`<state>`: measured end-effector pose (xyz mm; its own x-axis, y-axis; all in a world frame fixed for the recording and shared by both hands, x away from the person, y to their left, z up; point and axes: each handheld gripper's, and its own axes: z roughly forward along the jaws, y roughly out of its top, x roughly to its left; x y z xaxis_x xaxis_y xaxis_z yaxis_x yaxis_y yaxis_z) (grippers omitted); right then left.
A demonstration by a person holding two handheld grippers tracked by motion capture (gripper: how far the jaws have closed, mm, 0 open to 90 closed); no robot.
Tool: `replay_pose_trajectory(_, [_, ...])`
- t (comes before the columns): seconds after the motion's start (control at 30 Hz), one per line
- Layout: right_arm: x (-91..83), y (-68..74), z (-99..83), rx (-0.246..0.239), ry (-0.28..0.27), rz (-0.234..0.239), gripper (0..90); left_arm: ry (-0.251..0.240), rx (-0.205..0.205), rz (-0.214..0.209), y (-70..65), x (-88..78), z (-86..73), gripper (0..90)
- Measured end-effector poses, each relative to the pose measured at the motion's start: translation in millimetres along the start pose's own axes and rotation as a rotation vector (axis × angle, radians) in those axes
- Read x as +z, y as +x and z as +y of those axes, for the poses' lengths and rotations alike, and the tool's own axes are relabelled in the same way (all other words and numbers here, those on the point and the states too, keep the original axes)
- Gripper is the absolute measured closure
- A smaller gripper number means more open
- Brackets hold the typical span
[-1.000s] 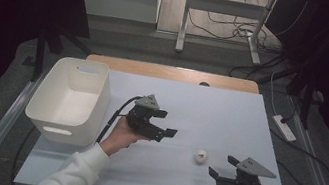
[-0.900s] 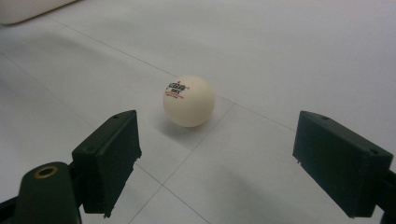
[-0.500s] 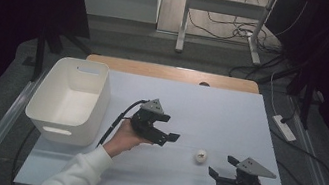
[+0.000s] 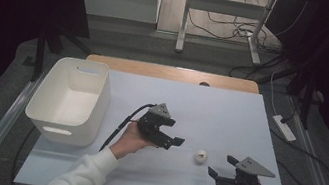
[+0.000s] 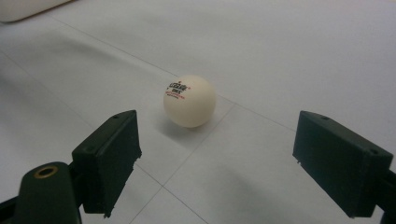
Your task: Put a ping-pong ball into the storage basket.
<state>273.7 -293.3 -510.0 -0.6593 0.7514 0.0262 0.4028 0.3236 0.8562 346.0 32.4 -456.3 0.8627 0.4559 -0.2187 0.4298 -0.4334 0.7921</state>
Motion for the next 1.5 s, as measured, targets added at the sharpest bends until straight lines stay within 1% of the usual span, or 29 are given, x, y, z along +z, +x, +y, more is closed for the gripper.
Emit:
replay_pose_trajectory(0.07, [0.1,0.1,0.1,0.000,-0.002,0.002,14.3,0.006,0.000,-0.002,-0.2,1.7,0.1,20.2])
replay_pose_trajectory(0.13, [-0.1,0.2,0.2,-0.001,-0.001,0.001,14.4,0.014,0.003,-0.006,-0.8,7.2,0.6,20.2])
replay_pose_trajectory(0.17, [-0.2,0.1,0.2,0.000,-0.001,0.001,14.4,0.014,0.003,-0.006,-0.8,7.2,0.6,20.2])
replay_pose_trajectory(0.2, [-0.4,-0.1,0.2,0.000,-0.001,0.003,14.3,0.021,0.005,-0.003,-1.4,11.9,1.1,20.2])
replay_pose_trajectory(0.27, [-0.5,-0.5,0.1,0.002,-0.005,0.004,14.3,0.024,0.003,-0.001,-1.7,14.2,1.4,20.2])
replay_pose_trajectory(0.33, [-0.6,-0.8,-0.1,0.003,-0.006,0.003,14.3,0.031,0.000,-0.011,-1.0,20.5,2.0,20.2])
replay_pose_trajectory(0.43, [-0.8,-0.9,0.1,0.004,-0.008,0.002,14.3,0.036,0.003,-0.014,-1.9,24.3,2.4,20.2])
replay_pose_trajectory(0.47, [-0.8,-0.9,0.1,0.004,-0.008,0.002,14.3,0.038,0.005,-0.016,-2.4,25.3,2.5,20.2])
replay_pose_trajectory(0.5, [-0.9,-0.9,0.1,0.004,-0.008,0.002,14.3,0.041,0.016,-0.020,-3.0,27.0,2.6,20.2])
replay_pose_trajectory(0.7, [-1.2,-1.1,0.3,0.005,-0.009,0.002,14.3,0.058,0.021,-0.012,-5.8,35.0,1.8,19.8])
replay_pose_trajectory(1.03, [-1.5,-0.9,1.1,0.004,-0.011,0.005,14.3,0.077,0.024,-0.011,-8.3,43.8,1.9,19.4])
replay_pose_trajectory(1.3, [-2.5,-1.5,1.1,0.004,-0.013,0.009,14.3,0.101,0.039,-0.007,-10.7,51.1,3.4,18.8])
replay_pose_trajectory(1.5, [-2.9,-2.4,1.3,0.011,-0.015,0.009,14.3,0.109,0.036,-0.007,-10.0,55.9,3.5,18.8])
